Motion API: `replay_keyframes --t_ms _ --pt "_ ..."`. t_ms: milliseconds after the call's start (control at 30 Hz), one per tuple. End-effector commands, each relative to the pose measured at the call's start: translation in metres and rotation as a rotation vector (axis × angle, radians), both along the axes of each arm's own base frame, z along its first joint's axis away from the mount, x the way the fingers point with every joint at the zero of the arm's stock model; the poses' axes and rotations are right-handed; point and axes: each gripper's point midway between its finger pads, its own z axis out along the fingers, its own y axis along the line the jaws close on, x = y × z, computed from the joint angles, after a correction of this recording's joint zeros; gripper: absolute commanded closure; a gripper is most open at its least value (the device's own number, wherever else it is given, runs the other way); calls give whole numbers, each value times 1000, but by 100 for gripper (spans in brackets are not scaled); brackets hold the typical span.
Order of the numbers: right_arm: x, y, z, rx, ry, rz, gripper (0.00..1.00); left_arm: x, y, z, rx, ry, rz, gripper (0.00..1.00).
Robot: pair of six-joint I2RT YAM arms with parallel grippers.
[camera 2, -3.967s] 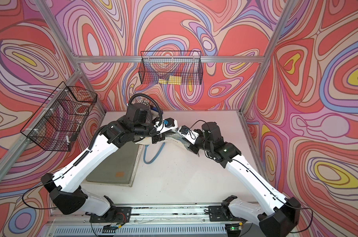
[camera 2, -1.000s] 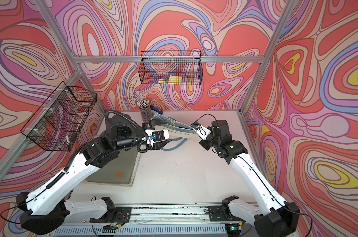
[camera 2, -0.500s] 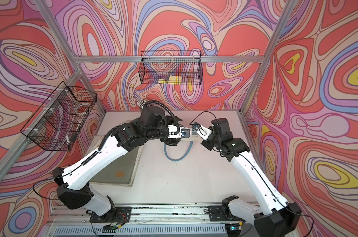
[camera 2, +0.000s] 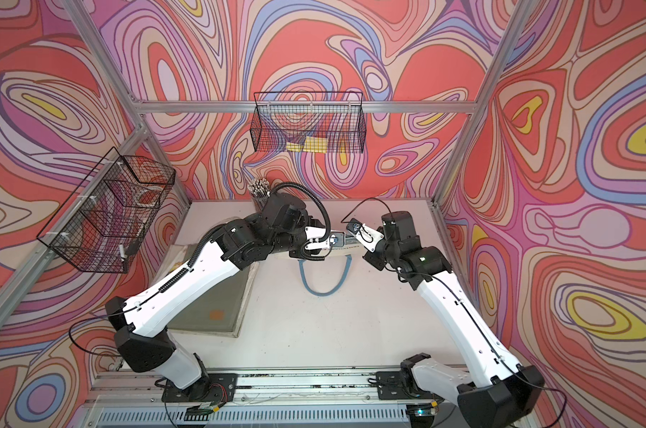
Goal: Put away the canvas bag
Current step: Press the canvas bag at the center of the board.
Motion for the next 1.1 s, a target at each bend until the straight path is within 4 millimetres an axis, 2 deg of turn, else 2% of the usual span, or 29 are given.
replay_keyframes --t_ms 0,100,200,233,267,433,533,700,900,967,1067 --pt "3 13 26 86 -56 23 100 11 6 -3 12 12 56 67" --pt "1 16 25 110 -41 26 100 14 6 -5 11 14 58 80" --pt "0 20 24 151 -23 25 100 14 8 -9 24 23 57 100" --pt "-2 23 23 183 -4 24 100 13 9 -11 32 29 51 100" --pt "-3 26 20 209 20 24 96 12 11 -12 34 38 45 100" --pt "-10 25 -17 278 168 -71 59 22 21 -1 -45 23 77 100" --pt "-15 26 -25 314 202 -79 51 22 25 13 -87 -32 46 100" --pt "-26 33 -22 339 169 16 41 13 31 25 -106 -79 -32 100" --pt "-37 31 -27 300 217 64 36 7 48 33 -128 -99 -50 100" --pt "-39 29 -28 287 227 61 37 4 52 34 -127 -99 -55 100" --pt "-41 28 -29 275 237 66 46 4 59 32 -124 -98 -44 100"
